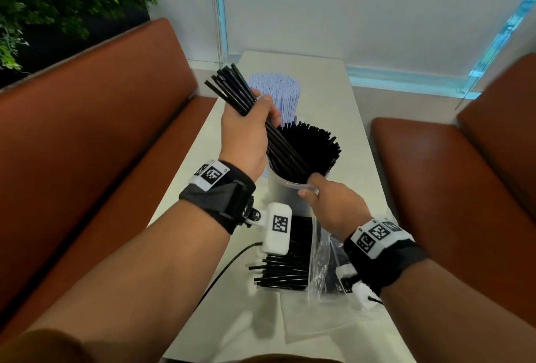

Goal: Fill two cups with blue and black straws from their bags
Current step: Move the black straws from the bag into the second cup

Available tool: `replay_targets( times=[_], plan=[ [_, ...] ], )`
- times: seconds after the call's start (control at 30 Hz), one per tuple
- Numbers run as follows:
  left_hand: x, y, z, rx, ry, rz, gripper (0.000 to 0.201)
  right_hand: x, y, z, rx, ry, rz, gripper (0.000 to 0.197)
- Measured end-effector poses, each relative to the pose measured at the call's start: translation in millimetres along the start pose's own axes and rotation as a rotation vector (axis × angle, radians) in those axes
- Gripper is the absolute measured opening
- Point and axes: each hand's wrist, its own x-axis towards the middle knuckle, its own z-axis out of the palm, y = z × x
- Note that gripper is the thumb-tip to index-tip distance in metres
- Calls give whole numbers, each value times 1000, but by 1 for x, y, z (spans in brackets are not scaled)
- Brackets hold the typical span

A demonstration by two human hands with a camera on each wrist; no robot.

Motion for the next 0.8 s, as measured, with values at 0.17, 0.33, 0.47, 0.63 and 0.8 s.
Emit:
replay_targets(
  times=[0.17,0.33,0.47,0.63,0.8],
  plan=[
    [4,-18,-2,309,-2,122,11,2,5,8,30,7,-49,23],
    [-5,-50,-17,933,-212,168,19,2,3,9,5,37,-42,25],
    [-7,-53,-22,802,-316,78,38,1,-7,13,-20,56,31,23],
    [6,-38,-16,889,-261,203,95,4,-16,15,-54,49,89,23],
    [2,-45,-5,1216,-558,320,69,3,-20,13,-65,41,89,29]
  ],
)
